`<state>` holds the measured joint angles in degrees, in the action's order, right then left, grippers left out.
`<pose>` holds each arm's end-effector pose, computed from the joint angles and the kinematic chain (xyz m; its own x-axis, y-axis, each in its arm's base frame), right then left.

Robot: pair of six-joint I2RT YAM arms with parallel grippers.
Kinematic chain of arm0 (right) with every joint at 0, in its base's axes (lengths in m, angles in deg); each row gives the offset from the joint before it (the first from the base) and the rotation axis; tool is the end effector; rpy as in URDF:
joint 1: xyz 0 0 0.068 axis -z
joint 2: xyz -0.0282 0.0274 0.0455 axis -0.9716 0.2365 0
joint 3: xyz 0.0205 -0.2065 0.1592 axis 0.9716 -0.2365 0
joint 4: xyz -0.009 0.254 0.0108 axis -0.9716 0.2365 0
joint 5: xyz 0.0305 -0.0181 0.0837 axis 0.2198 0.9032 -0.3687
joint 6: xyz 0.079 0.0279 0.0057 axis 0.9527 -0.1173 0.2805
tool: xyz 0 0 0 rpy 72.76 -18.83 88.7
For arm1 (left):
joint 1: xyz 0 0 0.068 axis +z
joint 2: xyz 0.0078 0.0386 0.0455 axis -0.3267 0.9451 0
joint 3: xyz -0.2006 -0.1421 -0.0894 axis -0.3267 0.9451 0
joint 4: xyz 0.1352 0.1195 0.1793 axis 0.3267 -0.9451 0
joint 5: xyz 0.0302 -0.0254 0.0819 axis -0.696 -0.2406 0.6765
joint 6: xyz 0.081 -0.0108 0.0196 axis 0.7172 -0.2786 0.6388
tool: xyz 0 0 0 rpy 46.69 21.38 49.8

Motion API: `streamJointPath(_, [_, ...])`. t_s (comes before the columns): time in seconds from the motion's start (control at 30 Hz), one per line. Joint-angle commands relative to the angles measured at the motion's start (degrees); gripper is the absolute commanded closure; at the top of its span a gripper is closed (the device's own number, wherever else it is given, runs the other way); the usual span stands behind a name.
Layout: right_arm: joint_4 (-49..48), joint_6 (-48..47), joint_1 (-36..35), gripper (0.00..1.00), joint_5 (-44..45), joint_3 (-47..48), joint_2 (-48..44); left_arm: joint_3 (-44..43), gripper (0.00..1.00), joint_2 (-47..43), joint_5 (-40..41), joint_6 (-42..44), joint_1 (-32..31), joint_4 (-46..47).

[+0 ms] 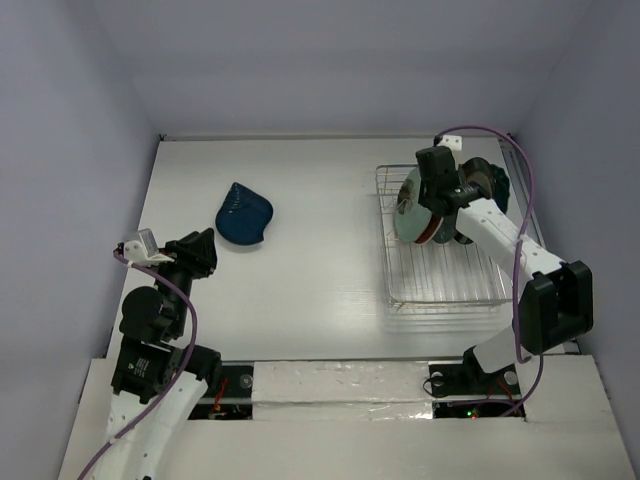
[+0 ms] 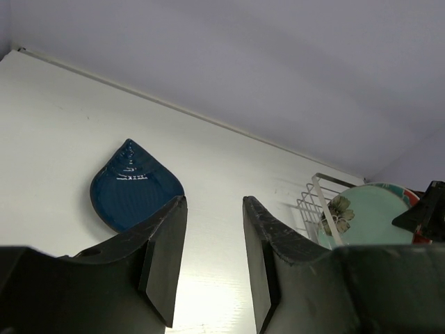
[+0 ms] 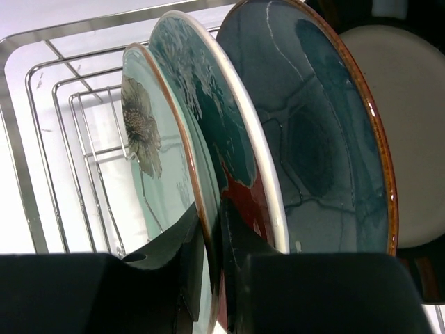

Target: Unload the plates from the dish rack

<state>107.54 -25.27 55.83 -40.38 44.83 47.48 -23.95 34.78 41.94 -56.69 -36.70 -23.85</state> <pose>0.3429 0.0865 0.2740 -0.5760 0.0489 -0.8160 0.2529 0.9599 -0.1210 0.1144 -0.0201 0.3517 0.1527 -0.4563 -0.8766 0.1767 0.8853 -0.4301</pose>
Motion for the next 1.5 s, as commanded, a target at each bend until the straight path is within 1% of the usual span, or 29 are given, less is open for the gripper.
streamJointPath(0.0, [-0.47,-1.85,1.15,1.0,3.19,4.08,-3.61,0.13,0.65,0.22,-0.23,0.13,-0.3,2.27])
streamJointPath(0.2, [2.7,-3.79,1.15,1.0,3.72,11.2,-6.6,0.22,0.64,-0.05,-0.23,0.04,-0.3,2.27])
streamJointPath(0.43, [2.44,-2.13,1.15,1.0,-1.9,13.75,-13.01,0.13,0.63,-0.05,-0.23,-0.05,-0.3,2.27])
streamJointPath(0.57, [-0.54,0.07,0.01,1.0,-8.22,10.68,-17.93,0.21,0.63,0.04,-0.23,-0.05,-0.3,2.27])
streamJointPath(0.67, [-4.32,3.05,-2.79,1.0,-15.86,7.08,-19.96,0.22,0.62,0.22,-0.23,0.04,-0.3,2.27])
streamJointPath(0.7, [-6.5,3.76,-3.58,1.0,-20.67,6.2,-20.31,0.13,0.62,0.3,-0.23,0.04,-0.3,2.27])
streamJointPath(0.8, [-11.25,6.75,-8.76,1.0,-26.24,2.86,-19.53,0.22,0.62,0.74,-0.23,-0.05,-0.3,2.27])
streamJointPath(0.83, [-11.88,7.37,-10.52,1.0,-27.12,2.42,-18.05,0.13,0.62,0.92,-0.23,-0.05,-0.3,2.18])
streamJointPath(0.87, [-12.58,8.33,-13.84,1.0,-27.31,1.37,-17.25,0.13,0.62,1.01,-0.23,-0.05,-0.3,2.09])
streamJointPath(0.9, [-14.41,8.69,-15.44,1.0,-27.74,0.75,-16.28,0.13,0.62,1.01,-0.23,-0.05,-0.3,2.18])
streamJointPath(0.97, [-18.62,10.79,-18.6,1.0,-34.21,-1.61,-13.12,0.13,0.62,1.45,-0.23,-0.05,-0.3,2.09])
streamJointPath(1.0, [-20.48,11.67,-19.66,1.0,-34.25,-2.58,-13.11,0.13,0.62,1.62,-0.23,-0.05,-0.3,2.09])
streamJointPath(1.03, [-21.98,12.38,-20.55,1.0,-36.95,-3.29,-11.46,0.13,0.62,1.8,-0.23,0.04,-0.3,2.09])
streamJointPath(1.1, [-23.48,13.44,-23.35,1.0,-38.2,-3.82,-9.43,0.04,0.62,1.8,-0.23,-0.05,-0.3,2.01])
streamJointPath(1.27, [-25.76,15.01,-27.05,1.0,-39.7,-4.96,-3.45,0.22,0.61,1.8,-0.23,-0.13,-0.3,2.09])
streamJointPath(1.4, [-30.33,16.34,-27.67,1.0,-39.61,-7.69,-0.81,0.13,0.61,1.97,-0.23,-0.13,-0.3,2.09])
streamJointPath(1.47, [-30.52,16.17,-27.67,1.0,-38.65,-8.13,-0.02,0.22,0.61,1.97,-0.23,-0.13,-0.3,2.09])
